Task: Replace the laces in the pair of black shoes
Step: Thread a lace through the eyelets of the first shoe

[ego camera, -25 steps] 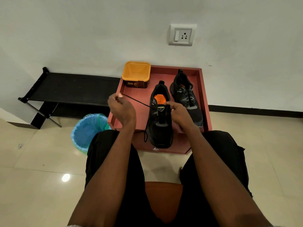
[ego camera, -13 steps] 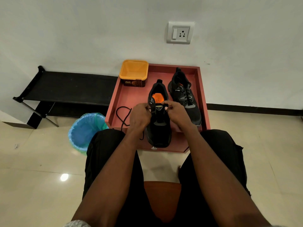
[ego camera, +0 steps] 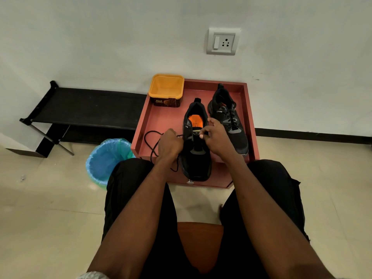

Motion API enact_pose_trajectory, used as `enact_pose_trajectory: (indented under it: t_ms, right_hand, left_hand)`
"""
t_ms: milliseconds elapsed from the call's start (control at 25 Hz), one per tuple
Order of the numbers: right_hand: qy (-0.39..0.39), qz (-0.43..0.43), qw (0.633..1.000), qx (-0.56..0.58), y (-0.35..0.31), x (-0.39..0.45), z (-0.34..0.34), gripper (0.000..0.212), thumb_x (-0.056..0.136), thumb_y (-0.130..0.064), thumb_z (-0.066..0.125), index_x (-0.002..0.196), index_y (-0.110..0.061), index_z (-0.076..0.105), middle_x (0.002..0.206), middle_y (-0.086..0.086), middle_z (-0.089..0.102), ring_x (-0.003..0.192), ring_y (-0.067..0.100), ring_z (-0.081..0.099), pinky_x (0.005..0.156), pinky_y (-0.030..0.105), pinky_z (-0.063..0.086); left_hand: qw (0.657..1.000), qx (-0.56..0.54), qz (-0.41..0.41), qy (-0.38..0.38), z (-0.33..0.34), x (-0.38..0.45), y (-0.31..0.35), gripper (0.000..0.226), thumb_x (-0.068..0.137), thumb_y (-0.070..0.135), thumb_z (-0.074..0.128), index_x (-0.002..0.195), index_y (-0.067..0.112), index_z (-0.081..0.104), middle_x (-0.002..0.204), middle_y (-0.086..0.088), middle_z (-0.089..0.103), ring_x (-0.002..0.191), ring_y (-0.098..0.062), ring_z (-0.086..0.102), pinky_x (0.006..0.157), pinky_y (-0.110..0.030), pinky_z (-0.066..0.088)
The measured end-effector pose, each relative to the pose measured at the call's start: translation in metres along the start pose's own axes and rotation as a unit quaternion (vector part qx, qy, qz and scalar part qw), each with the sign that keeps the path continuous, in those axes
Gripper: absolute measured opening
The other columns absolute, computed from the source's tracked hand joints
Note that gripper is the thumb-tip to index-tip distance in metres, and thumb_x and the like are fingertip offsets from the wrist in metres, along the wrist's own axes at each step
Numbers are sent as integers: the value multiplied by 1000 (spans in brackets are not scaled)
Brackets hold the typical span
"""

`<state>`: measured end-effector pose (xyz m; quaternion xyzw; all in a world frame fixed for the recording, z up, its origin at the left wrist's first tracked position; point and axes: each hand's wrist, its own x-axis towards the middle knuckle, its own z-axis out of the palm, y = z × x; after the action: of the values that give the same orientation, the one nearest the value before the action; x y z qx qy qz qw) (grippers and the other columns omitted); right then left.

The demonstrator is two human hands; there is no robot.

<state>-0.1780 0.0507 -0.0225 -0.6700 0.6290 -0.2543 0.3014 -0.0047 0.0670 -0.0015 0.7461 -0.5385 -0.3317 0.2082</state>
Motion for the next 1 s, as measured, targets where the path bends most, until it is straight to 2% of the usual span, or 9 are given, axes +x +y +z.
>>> enact_pose_trajectory:
  t_ms: [120,400,480,560,640,720,760,880,1000]
  right_hand:
    - [58,-2,997,49,1,2,8,7,91,-11,67,94,-10,73,141,9,44,129,24,46,98,29,37]
    - [76,2,995,62,4,4,15,19,96,-11,57,105,-12,75,127,7,52,115,21,53,97,40,49]
    - [59,11,997,45,3,1,14,25,97,-7,52,111,-10,73,127,8,52,115,22,54,97,37,48]
    - [58,16,997,45,-1,-4,11,30,97,-3,50,119,-8,70,126,8,54,116,22,53,99,28,42]
    - [89,20,994,59,-5,-9,7,35,94,1,48,123,-7,66,128,10,56,118,21,53,100,26,40]
    - [126,46,989,70,-8,-13,2,34,91,1,47,117,-9,67,121,9,61,111,21,57,92,29,46]
    - [132,64,987,72,-8,-13,0,30,91,0,47,109,-10,69,113,8,65,104,22,60,83,31,48]
    - [119,112,982,100,-10,-18,-1,23,87,-7,46,80,-14,67,83,4,69,78,25,66,68,45,56]
    - [84,146,979,113,-16,-26,-1,24,85,-12,49,68,-19,64,73,5,68,65,25,66,61,44,58]
  left_hand:
    - [1000,23,9,-6,0,-1,-1,17,87,8,49,103,4,54,99,-10,60,84,-25,53,67,-34,37]
    - [997,78,4,27,-4,-5,-5,26,90,7,48,116,5,52,107,-12,60,93,-28,58,77,-39,46]
    - [997,78,0,29,-5,-7,-7,27,91,7,48,119,5,50,109,-13,60,97,-30,59,82,-42,50]
    - [996,78,4,37,-5,-11,-8,29,92,5,48,120,5,49,108,-12,60,96,-29,59,86,-45,52]
    - [992,84,50,78,-4,-13,-7,30,90,5,51,120,7,48,108,-7,58,97,-25,56,87,-42,50]
    - [982,100,120,107,-3,-11,-7,25,89,10,55,114,8,55,106,-4,55,100,-22,54,86,-36,46]
    - [983,92,136,83,-2,-10,-8,18,90,13,57,107,8,61,102,-4,59,97,-23,57,82,-35,48]
    - [990,83,106,-46,4,-8,-15,22,90,24,66,96,3,70,91,-13,69,85,-31,66,71,-34,51]
    - [989,111,61,-83,8,-10,-20,26,91,27,67,89,1,69,93,-19,70,84,-34,66,68,-33,48]
